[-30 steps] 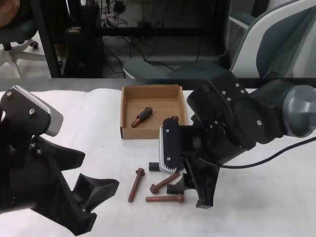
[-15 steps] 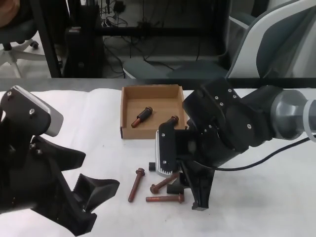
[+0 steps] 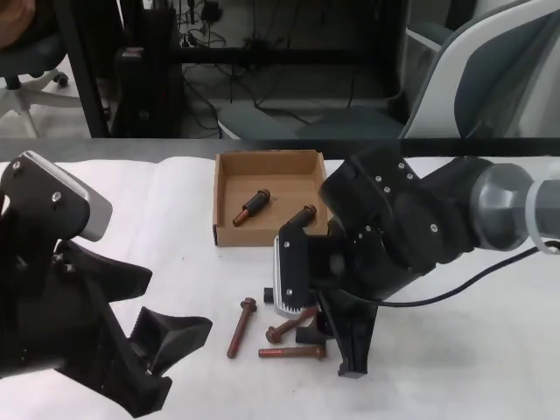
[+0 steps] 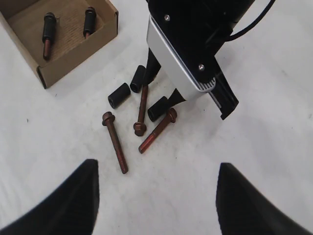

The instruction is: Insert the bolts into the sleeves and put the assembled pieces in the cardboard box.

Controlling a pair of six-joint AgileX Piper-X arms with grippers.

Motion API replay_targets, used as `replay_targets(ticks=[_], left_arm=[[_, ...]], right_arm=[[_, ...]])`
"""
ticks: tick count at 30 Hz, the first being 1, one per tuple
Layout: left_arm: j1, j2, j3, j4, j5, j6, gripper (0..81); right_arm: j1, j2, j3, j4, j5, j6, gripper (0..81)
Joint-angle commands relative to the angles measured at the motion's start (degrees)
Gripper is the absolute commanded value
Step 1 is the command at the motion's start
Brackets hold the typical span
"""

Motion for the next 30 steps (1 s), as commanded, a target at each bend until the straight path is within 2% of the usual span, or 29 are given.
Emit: replay_targets(ticks=[1,30], left_arm=[[-0.2,-0.6,-0.1,-0.7,0.0,-0.1,68.3],[-0.2,-0.6,-0.1,-0.7,-0.9,-0.1,68.3]], right_arm=[[0.0,0.7,-0.6,-0.2,-0.8,-0.4,42.6],[0.0,0.9,-0.6,3.7,-4.3,-1.2,42.6]])
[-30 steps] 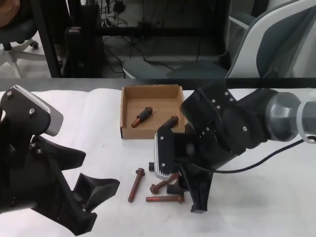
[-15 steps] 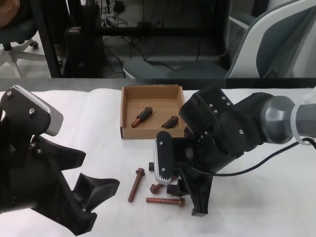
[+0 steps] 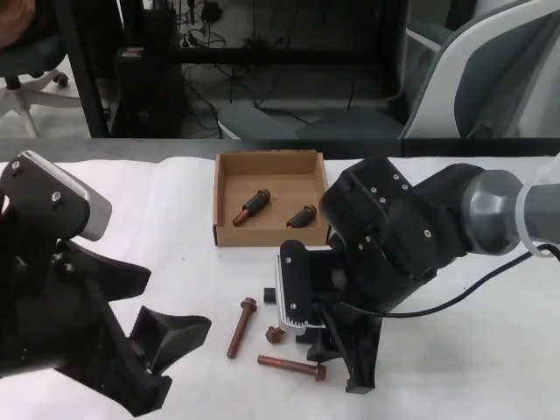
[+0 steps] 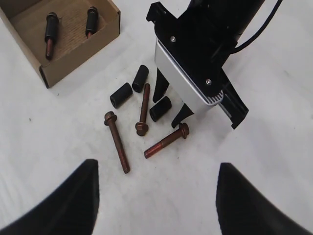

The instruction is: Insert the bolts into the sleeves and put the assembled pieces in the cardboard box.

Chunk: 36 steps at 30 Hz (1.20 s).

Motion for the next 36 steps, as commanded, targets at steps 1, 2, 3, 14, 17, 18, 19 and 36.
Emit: replay_targets(ticks=[1,2,3,14,17,18,19,36], left_arm=[[-0.2,-0.6,-0.1,-0.7,-0.6,-0.1,68.3],[-0.2,-0.6,-0.1,-0.7,-0.6,-0.1,68.3],[-0.2,-0.6,-0.1,-0.7,-0.6,-0.1,68.3],[-0.2,-0.6,-0.1,-0.7,-0.6,-0.1,68.3],[-0.2,-0.6,-0.1,-0.7,-0.6,-0.1,68.3],[-0.2,-0.6,-0.1,-0.7,-0.6,-0.1,68.3],[-0.2,-0.6,-0.1,-0.7,-0.6,-0.1,68.3],[-0.2,-0.6,-0.1,2.7,-0.6,8.7,68.3]], right_arm=[[0.0,-0.1,-0.5,0.2,-1.7,0.1,42.6],[0.0,0.2,-0.5,0.1,-1.7,0.1,42.6],[0.0,0.5,-0.5,0.1,-1.7,0.1,42.6],[0.0,3.7,-0.5,0.1,-0.3,0.0,42.6],[0.0,3.7,-0.6,0.1,-0.3,-0.5,40.5],[0.0,3.7,-0.6,0.1,-0.3,-0.5,35.0],[0.0,3.7,-0.6,0.1,-0.3,-0.5,31.1],[0.8,-7.0,-2.6,2.1,0.0,11.0,0.0]])
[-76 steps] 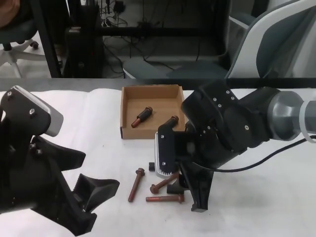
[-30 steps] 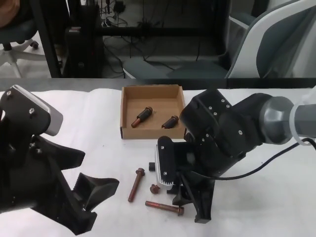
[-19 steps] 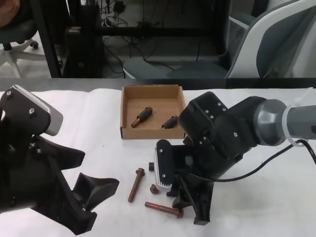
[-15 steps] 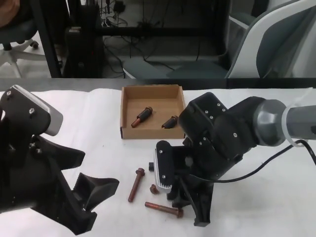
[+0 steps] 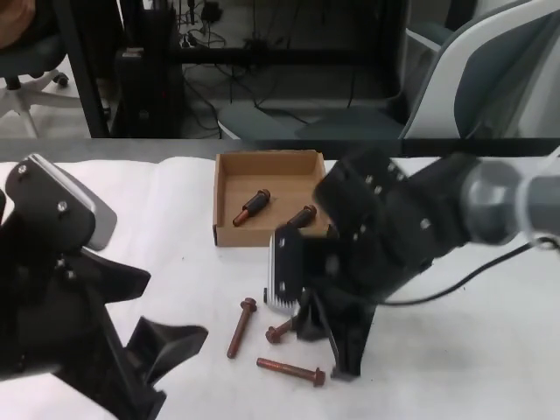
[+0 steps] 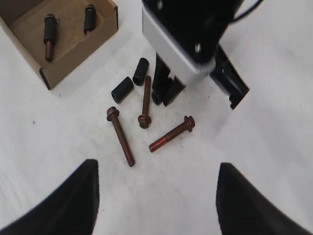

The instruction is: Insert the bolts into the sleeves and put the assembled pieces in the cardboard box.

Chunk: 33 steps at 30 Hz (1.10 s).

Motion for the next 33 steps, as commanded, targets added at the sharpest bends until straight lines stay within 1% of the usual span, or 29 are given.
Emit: replay_targets(ticks=[1,3,6,8,10,14,18,20,22,24,26,29,33], left_arm=[[-0.2,-0.6,-0.1,1.5,-0.6,4.1,68.3],[-0.2,-0.6,-0.1,2.3,-0.6,6.9,68.3],[-0.2,-0.6,-0.1,3.2,-0.6,14.9,68.3],[-0.2,-0.6,-0.1,3.2,-0.6,26.8,68.3],[-0.2,-0.6,-0.3,3.2,-0.6,32.7,68.3],[-0.2,0.8,-1.6,3.1,-0.3,38.0,68.3],[-0.3,5.9,-3.0,-0.2,1.3,44.4,68.3],[-0.3,9.3,-3.7,-2.1,3.6,45.3,65.1],[-0.3,13.1,-5.0,-3.1,8.6,45.3,59.8],[-0.3,17.6,-6.8,-3.7,12.7,46.1,59.8],[-0.3,22.1,-8.8,-4.3,13.5,47.7,59.8],[-0.3,28.4,-13.3,-3.5,13.5,47.1,59.8],[-0.3,37.4,-21.8,5.0,13.6,46.4,59.8]], right_arm=[[0.1,-5.4,-0.9,2.1,-0.6,5.7,0.0],[0.1,-8.5,-0.7,4.1,-1.8,10.1,0.4],[0.1,-13.2,0.6,4.6,-2.1,18.1,0.4],[0.1,-16.6,2.4,4.6,-3.4,23.4,0.4],[0.1,-19.6,4.0,4.6,-3.5,26.8,0.4],[0.5,-26.5,9.2,2.8,-3.5,33.0,0.4],[0.6,-33.6,15.5,1.6,-3.5,38.8,0.4],[0.6,-37.4,18.3,1.6,-3.5,40.5,0.4],[0.6,-40.9,20.8,1.6,-3.5,42.8,0.4],[0.6,-44.3,23.1,1.6,-4.1,45.4,0.4],[0.6,-48.0,25.0,1.6,-4.8,47.9,0.4],[0.6,-52.9,26.6,1.6,-5.6,51.1,0.4],[0.6,-56.6,27.3,1.8,-6.3,53.1,0.4]])
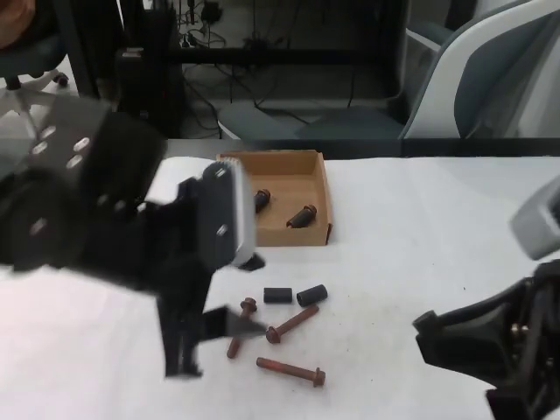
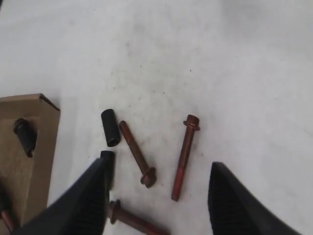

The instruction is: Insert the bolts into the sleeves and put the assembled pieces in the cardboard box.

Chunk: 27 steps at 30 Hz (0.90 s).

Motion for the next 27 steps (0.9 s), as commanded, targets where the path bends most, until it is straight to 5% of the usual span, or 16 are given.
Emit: replay_targets(ticks=[1,13,19,27], left_arm=[[-0.1,6.7,-6.5,7.2,1.3,0.7,59.8],[-4.3,20.5,-16.1,18.2,2.2,8.0,59.9],[-9.0,24.2,-16.1,17.0,-6.8,12.8,59.9],[-10.8,26.7,-16.1,12.1,-8.1,12.8,59.9]], right_arm=[[0.1,-2.9,0.2,-0.5,-1.0,1.8,0.4],[0.1,-3.2,0.2,-0.5,-1.2,0.3,0.4],[0.1,-3.2,0.2,-0.5,-2.7,-0.6,0.4],[0.1,-3.2,0.2,-0.4,-4.3,-0.7,0.4]])
